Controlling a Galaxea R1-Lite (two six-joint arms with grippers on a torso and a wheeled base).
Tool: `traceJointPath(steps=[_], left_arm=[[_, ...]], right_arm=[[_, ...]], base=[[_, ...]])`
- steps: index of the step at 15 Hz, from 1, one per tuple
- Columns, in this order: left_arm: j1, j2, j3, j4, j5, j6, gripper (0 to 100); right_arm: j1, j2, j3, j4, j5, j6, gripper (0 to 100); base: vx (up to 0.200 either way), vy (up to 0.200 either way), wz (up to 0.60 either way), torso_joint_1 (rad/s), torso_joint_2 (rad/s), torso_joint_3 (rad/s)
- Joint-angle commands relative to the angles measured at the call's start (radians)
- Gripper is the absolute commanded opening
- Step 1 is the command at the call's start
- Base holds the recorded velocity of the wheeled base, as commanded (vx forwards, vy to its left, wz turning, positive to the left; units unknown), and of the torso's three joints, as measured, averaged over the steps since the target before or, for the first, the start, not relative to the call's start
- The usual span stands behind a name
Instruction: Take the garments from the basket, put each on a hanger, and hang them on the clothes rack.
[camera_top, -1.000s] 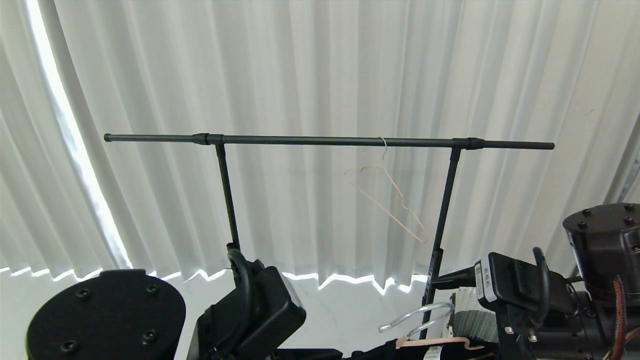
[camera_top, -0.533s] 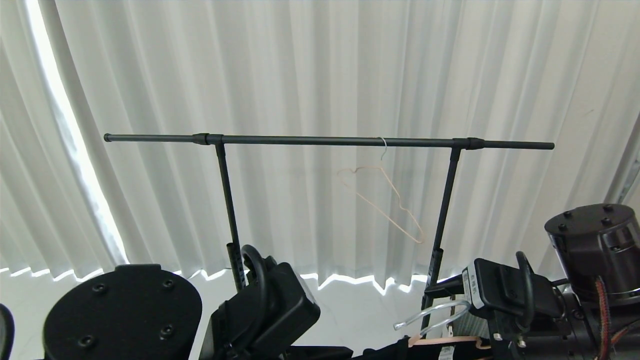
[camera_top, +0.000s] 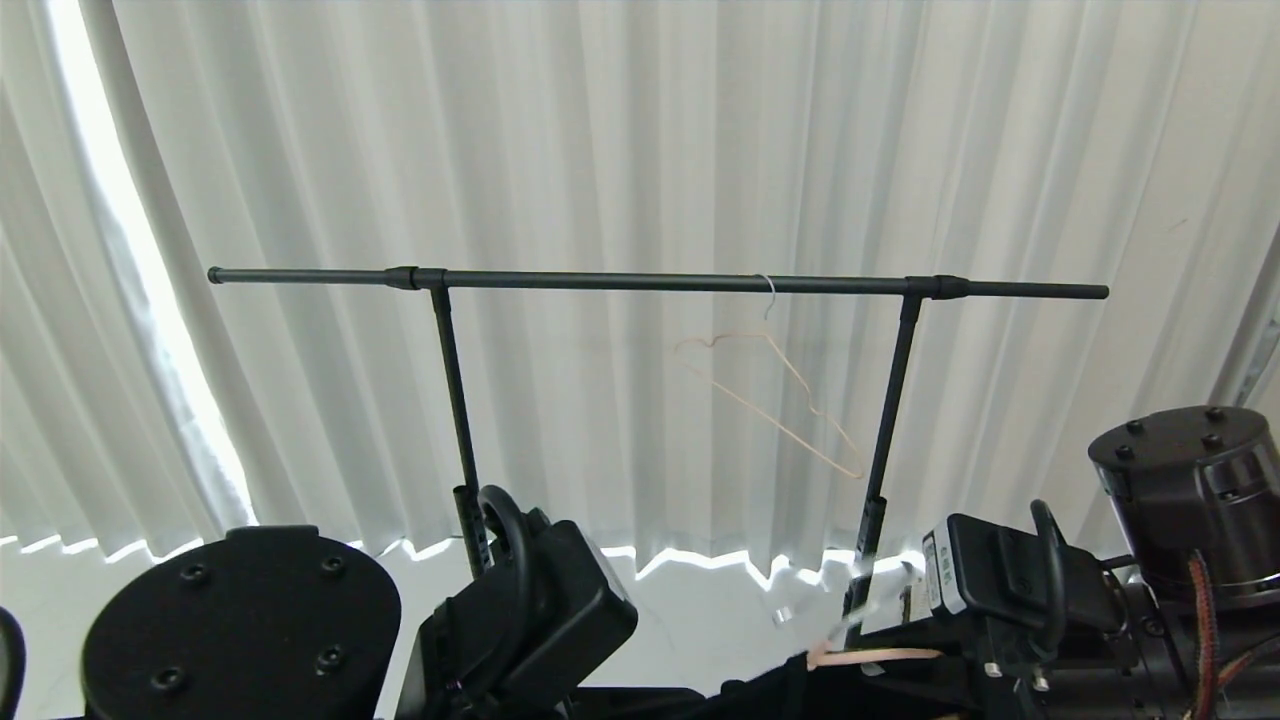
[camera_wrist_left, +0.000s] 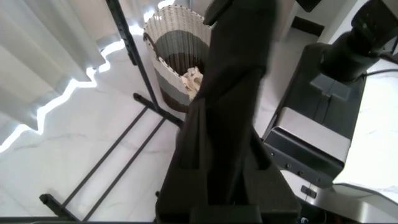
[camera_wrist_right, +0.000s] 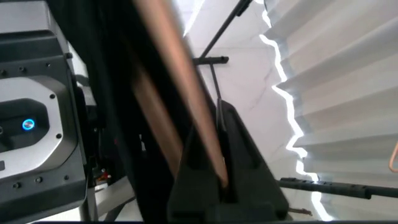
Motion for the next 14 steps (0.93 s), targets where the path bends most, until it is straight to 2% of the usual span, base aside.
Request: traceJointPath(steps=[1, 5, 6, 7, 9, 11, 14], left_arm=[[0.000, -0.002, 0.001, 0.002, -0.001, 0.000, 0], [0.000, -0.002, 0.001, 0.002, 0.002, 0.000, 0], [0.000, -0.002, 0.001, 0.002, 0.005, -0.001, 0], [0.001, -0.002, 0.001, -0.007, 0.005, -0.001, 100], [0.010, 0.004, 0.003, -0.022, 0.019, 0.000, 100], [0.021, 0.018, 0.006, -0.022, 0.109, -0.001, 100], [0.021, -0.006, 0.046, -0.025, 0.146, 0.000, 100]], right_arm=[[-0.003, -0.003, 0.000, -0.009, 0.000, 0.002, 0], [-0.006, -0.023, 0.038, -0.097, 0.001, -0.001, 0], [-0.006, -0.041, 0.078, -0.161, 0.000, -0.012, 0], [-0.006, -0.057, 0.107, -0.197, 0.000, -0.040, 0], [-0.006, -0.089, 0.144, -0.233, 0.001, -0.084, 0], [-0.017, -0.118, 0.170, -0.273, 0.001, -0.127, 0], [-0.117, -0.106, 0.182, -0.365, 0.001, -0.179, 0]], base=[[0.000, 0.000, 0.00, 0.000, 0.00, 0.000], [0.000, 0.000, 0.00, 0.000, 0.00, 0.000], [0.000, 0.000, 0.00, 0.000, 0.00, 0.000], [0.000, 0.000, 0.00, 0.000, 0.00, 0.000], [0.000, 0.000, 0.00, 0.000, 0.00, 0.000], [0.000, 0.000, 0.00, 0.000, 0.00, 0.000], [0.000, 0.000, 0.00, 0.000, 0.00, 0.000]])
